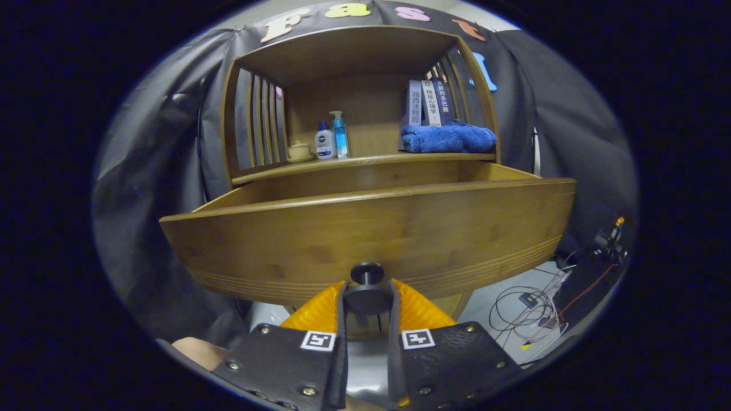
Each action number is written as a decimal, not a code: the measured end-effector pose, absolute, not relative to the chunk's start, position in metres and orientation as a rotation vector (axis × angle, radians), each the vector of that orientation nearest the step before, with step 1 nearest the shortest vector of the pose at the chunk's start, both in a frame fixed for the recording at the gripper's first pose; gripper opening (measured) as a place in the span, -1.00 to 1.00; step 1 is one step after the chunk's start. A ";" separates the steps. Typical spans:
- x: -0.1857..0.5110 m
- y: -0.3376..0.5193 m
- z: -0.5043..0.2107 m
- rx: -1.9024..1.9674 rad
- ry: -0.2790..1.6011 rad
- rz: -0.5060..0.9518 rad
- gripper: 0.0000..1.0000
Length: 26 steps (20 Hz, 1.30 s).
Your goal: Pull open the drawer, take out the items inside it, and place them on the countertop above the cabinet.
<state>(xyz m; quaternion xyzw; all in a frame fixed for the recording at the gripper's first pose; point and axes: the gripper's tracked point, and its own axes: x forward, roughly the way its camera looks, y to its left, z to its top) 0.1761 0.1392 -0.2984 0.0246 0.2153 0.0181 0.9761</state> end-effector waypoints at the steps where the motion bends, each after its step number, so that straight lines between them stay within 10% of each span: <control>1: 0.176 0.140 -0.300 0.049 0.435 0.036 -0.44; 6: 0.152 0.132 -0.290 0.065 0.461 0.046 0.15; 15: 0.201 0.139 -0.167 -0.039 0.386 0.138 0.18; 26: 0.298 0.160 -0.222 -0.267 0.815 0.210 0.19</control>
